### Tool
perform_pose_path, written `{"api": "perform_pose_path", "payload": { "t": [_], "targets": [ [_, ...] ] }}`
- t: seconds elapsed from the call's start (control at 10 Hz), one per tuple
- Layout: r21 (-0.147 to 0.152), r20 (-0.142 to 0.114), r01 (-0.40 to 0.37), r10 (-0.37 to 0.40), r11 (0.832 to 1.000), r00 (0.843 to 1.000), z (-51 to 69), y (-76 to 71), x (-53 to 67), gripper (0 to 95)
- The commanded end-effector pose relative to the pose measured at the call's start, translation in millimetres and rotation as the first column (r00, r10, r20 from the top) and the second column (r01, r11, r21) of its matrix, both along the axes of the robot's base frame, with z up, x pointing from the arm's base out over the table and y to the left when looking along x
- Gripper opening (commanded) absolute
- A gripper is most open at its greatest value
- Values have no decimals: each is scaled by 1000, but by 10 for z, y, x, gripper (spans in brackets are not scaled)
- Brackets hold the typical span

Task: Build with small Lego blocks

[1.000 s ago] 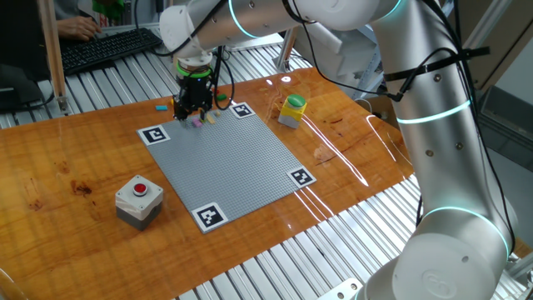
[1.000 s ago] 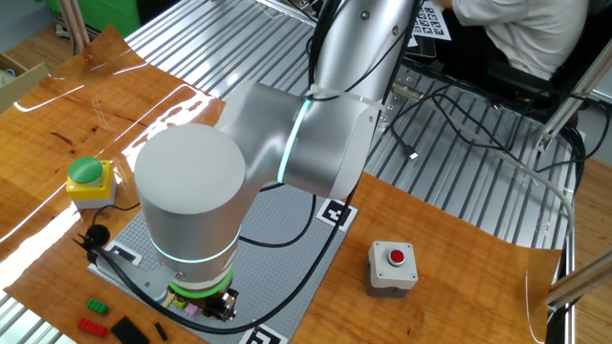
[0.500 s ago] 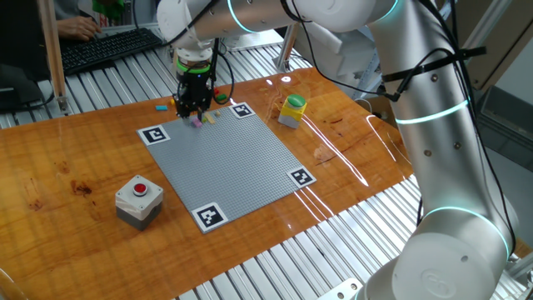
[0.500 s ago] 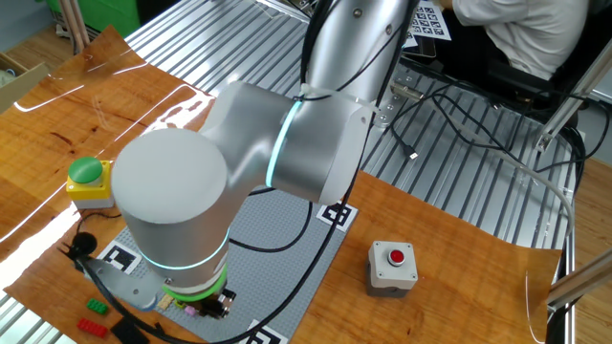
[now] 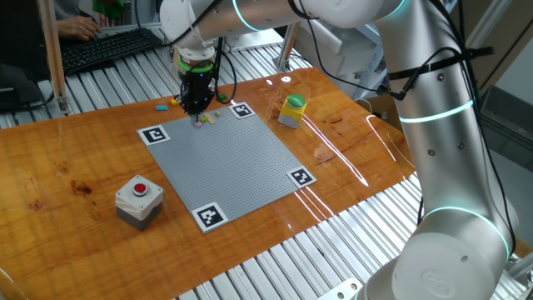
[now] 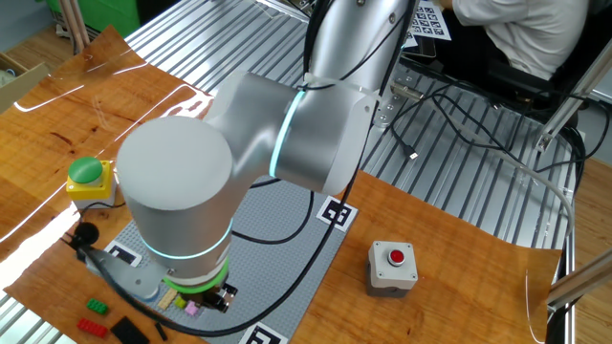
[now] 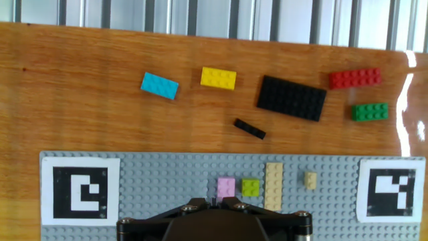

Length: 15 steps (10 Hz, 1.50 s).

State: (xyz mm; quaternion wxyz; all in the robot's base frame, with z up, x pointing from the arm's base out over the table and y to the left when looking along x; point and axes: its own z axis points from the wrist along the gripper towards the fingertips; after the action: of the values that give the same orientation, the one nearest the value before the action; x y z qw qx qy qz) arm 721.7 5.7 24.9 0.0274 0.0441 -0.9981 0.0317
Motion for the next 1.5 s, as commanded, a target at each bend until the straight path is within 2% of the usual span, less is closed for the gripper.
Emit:
{"api": "perform_pose_path", "payload": {
  "t": [0.1,0.8,1.1,1.2,1.4,1.5],
  "targets": [
    [2,1,-8,8,1000,1000,-19,-39,36,0],
    [5,-2,-15,15,1000,1000,8,-88,44,0],
    [19,6,-24,24,1000,1000,-231,-80,71,0],
    [15,-2,-22,22,1000,1000,-193,-84,68,0],
    [11,-29,-16,16,1000,999,2,-93,57,0],
    [11,-34,-14,14,1000,999,28,-94,57,0]
  ]
}}
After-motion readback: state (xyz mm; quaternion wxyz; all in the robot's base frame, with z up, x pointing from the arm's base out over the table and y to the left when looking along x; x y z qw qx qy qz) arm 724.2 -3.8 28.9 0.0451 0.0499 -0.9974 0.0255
